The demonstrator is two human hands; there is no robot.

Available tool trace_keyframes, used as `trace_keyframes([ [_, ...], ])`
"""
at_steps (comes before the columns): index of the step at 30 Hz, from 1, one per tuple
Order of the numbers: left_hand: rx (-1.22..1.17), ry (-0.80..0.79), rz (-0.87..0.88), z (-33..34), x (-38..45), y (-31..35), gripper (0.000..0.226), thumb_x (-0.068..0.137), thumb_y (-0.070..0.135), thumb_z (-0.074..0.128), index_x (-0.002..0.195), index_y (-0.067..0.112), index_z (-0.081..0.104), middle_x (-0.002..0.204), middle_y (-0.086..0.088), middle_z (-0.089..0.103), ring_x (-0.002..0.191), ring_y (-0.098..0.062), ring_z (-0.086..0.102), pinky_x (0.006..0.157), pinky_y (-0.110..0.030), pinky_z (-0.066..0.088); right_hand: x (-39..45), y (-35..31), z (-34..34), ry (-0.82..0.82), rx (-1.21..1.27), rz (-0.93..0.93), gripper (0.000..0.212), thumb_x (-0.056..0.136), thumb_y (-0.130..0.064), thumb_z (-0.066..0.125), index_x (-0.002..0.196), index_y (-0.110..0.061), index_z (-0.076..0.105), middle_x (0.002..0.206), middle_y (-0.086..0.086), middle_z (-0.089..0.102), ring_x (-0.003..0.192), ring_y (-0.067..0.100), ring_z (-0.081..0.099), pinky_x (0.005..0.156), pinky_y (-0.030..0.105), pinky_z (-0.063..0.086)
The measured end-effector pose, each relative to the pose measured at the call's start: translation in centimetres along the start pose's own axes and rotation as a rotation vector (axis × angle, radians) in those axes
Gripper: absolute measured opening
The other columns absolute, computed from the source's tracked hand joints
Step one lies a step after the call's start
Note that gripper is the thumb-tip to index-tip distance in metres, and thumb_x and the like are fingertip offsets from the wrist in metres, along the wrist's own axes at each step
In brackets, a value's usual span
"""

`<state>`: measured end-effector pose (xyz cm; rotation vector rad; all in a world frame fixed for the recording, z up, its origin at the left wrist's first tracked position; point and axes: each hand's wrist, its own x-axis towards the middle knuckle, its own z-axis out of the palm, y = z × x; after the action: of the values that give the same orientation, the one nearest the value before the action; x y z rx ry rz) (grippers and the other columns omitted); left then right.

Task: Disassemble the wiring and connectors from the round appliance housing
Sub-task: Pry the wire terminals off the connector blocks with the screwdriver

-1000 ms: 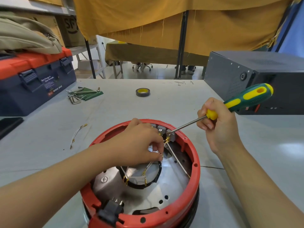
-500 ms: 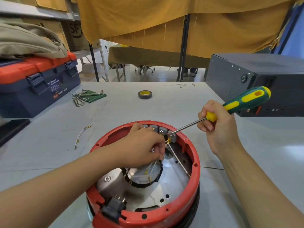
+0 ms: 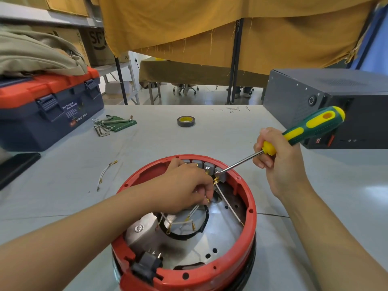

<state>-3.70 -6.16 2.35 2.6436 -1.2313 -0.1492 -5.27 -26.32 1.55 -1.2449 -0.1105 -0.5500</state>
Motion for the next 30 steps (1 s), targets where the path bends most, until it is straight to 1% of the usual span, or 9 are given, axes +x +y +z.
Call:
trace_keyframes([
  [7, -0.107, 0.0, 0.043, -0.6, -0.6, -0.4, 0.005, 0.085, 0.032, 0.065, 0.086, 0.036, 0.062, 0.098, 0.014, 0.046, 0.095, 0.008, 0.037, 0.085, -0.021, 0.019, 0.1, -0.1, 0.0, 0.008, 0.011, -0.001, 0.033, 0.078, -0.021, 0.056, 0.048, -0.012, 0.049, 0.049, -0.002, 0.042, 0.036, 0.009, 0.026, 0.041, 0.017, 0.03],
  [10, -0.183, -0.003, 0.056, -0.9, -0.9, -0.6, 0.009, 0.082, 0.031, 0.068, 0.082, 0.039, 0.062, 0.106, 0.015, 0.045, 0.101, 0.01, 0.037, 0.091, -0.019, 0.026, 0.1, -0.1, 0.0, 0.015, 0.013, 0.004, 0.032, 0.078, -0.021, 0.055, 0.048, -0.011, 0.049, 0.048, -0.003, 0.042, 0.036, 0.009, 0.026, 0.041, 0.018, 0.029],
  [12, -0.223, -0.024, 0.069, -1.2, -1.0, -0.7, 0.007, 0.083, 0.031, 0.068, 0.082, 0.037, 0.064, 0.101, 0.016, 0.054, 0.098, 0.0, 0.049, 0.091, -0.026, 0.037, 0.0, -0.1, 0.0, 0.016, 0.009, 0.003, 0.031, 0.078, -0.021, 0.055, 0.051, -0.008, 0.048, 0.047, -0.005, 0.041, 0.036, 0.01, 0.026, 0.041, 0.018, 0.029],
  [17, -0.373, 0.116, 0.047, -1.5, -1.0, -1.0, 0.007, 0.082, 0.021, 0.071, 0.079, 0.026, 0.067, 0.075, 0.01, 0.067, 0.068, -0.005, 0.058, 0.065, -0.022, 0.046, 0.0, -0.1, 0.0, -0.01, -0.013, 0.001, 0.031, 0.078, -0.021, 0.055, 0.05, -0.01, 0.05, 0.05, -0.002, 0.043, 0.036, 0.009, 0.027, 0.041, 0.019, 0.03],
  [19, -0.527, 0.14, 0.011, -1.6, -1.0, -1.2, 0.008, 0.082, 0.015, 0.071, 0.08, 0.022, 0.067, 0.069, 0.004, 0.068, 0.062, -0.008, 0.058, 0.057, -0.016, 0.043, 0.0, -0.1, 0.1, -0.044, -0.018, 0.009, 0.029, 0.077, -0.021, 0.056, 0.049, -0.015, 0.053, 0.055, -0.001, 0.047, 0.036, 0.009, 0.029, 0.042, 0.018, 0.032],
  [21, -0.765, 0.187, -0.033, -1.9, -1.2, -1.2, 0.009, 0.08, 0.009, 0.071, 0.081, 0.017, 0.067, 0.068, -0.001, 0.068, 0.062, -0.008, 0.061, 0.059, -0.012, 0.045, -0.1, 0.0, 0.2, -0.073, -0.014, 0.024, 0.026, 0.077, -0.019, 0.057, 0.05, -0.019, 0.055, 0.057, -0.002, 0.049, 0.036, 0.009, 0.031, 0.042, 0.019, 0.034],
  [25, -1.265, 0.411, -0.123, -2.9, -1.5, -1.8, 0.025, 0.064, 0.011, 0.071, 0.088, 0.009, 0.066, 0.067, -0.004, 0.067, 0.064, -0.012, 0.064, 0.063, -0.018, 0.053, 0.0, 0.1, 0.3, -0.09, 0.06, 0.068, 0.024, 0.075, -0.016, 0.065, 0.053, -0.021, 0.055, 0.051, 0.0, 0.039, 0.037, 0.012, 0.039, 0.044, 0.022, 0.04],
  [28, -1.427, 0.504, -0.216, -3.8, -2.2, -2.7, 0.033, 0.064, 0.008, 0.07, 0.097, 0.008, 0.063, 0.071, -0.006, 0.068, 0.061, -0.011, 0.062, 0.061, -0.018, 0.053, -0.2, 0.1, 0.3, -0.134, 0.067, 0.094, 0.027, 0.071, -0.023, 0.076, 0.054, -0.022, 0.056, 0.046, -0.003, 0.047, 0.039, 0.013, 0.044, 0.048, 0.024, 0.044],
  [30, -1.447, 0.531, -0.293, -4.2, -3.0, -3.5, 0.031, 0.066, 0.008, 0.069, 0.096, 0.008, 0.063, 0.073, -0.006, 0.069, 0.06, -0.01, 0.061, 0.057, -0.017, 0.052, -0.4, 0.2, 0.6, -0.137, 0.062, 0.102, 0.027, 0.066, -0.034, 0.075, 0.055, -0.02, 0.056, 0.046, -0.002, 0.051, 0.037, 0.013, 0.045, 0.048, 0.026, 0.044],
])
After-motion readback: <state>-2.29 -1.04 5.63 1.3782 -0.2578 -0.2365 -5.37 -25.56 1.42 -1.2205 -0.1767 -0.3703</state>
